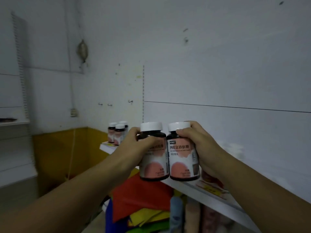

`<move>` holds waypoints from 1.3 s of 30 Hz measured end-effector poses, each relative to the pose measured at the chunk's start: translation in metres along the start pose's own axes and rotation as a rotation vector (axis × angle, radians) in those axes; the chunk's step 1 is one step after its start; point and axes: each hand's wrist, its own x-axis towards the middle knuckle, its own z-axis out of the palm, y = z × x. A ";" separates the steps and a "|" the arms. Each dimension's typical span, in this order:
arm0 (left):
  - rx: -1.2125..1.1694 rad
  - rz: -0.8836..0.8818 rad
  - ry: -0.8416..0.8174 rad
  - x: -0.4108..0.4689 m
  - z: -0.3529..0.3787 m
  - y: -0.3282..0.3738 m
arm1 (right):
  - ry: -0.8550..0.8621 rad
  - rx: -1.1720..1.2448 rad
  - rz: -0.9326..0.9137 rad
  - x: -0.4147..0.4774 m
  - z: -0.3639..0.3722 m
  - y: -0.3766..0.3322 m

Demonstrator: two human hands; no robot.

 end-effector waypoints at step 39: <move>-0.108 0.226 0.047 0.495 -0.289 -0.105 | 0.157 -0.660 0.209 0.434 0.139 0.122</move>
